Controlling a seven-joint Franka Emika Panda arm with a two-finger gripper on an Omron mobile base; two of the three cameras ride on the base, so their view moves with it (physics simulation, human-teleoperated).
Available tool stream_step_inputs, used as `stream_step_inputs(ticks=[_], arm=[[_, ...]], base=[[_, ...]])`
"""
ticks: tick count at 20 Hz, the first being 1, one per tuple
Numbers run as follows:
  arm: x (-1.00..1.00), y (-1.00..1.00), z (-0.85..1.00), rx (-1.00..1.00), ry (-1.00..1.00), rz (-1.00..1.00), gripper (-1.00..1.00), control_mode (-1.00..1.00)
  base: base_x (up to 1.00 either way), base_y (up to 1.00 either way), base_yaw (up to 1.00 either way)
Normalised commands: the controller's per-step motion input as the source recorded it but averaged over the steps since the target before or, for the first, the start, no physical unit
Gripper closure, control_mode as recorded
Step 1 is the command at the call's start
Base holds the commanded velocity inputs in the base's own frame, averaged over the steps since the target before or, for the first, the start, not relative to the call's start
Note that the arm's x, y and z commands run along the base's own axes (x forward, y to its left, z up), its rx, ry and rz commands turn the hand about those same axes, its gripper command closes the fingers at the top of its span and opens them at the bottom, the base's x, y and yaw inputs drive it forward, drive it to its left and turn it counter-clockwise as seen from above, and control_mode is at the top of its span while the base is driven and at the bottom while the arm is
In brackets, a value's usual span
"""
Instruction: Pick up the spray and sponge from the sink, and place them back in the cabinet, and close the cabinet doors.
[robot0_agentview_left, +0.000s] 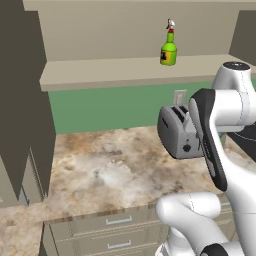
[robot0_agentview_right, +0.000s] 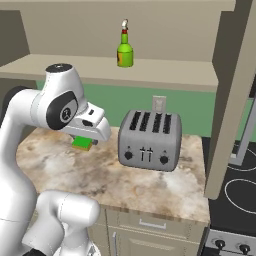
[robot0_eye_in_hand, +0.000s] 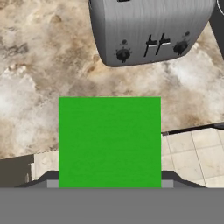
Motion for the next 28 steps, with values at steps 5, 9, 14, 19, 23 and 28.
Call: stream_step_inputs(ticks=[5, 9, 14, 19, 23, 28], arm=[[0.0, 0.02, 0.2, -0.02, -0.11, 0.0, 1.0, -1.0], [0.0, 0.08, 0.42, -0.03, -0.17, 0.0, 1.0, -1.0], [0.03, 0.18, 0.44, -0.03, -0.13, 0.0, 1.0, -1.0], [0.16, 0.3, 0.45, -0.01, -0.08, 0.0, 1.0, -1.0], [0.18, 0.39, 0.38, -0.01, -0.06, 0.0, 1.0, -1.0], [0.11, 0.27, 0.29, 0.0, -0.06, 0.0, 1.0, -1.0]], base=[[0.0, 0.0, 0.0], [0.0, 0.0, 0.0], [0.0, 0.0, 0.0], [0.0, 0.0, 0.0], [0.0, 0.0, 0.0], [0.0, 0.0, 0.0]])
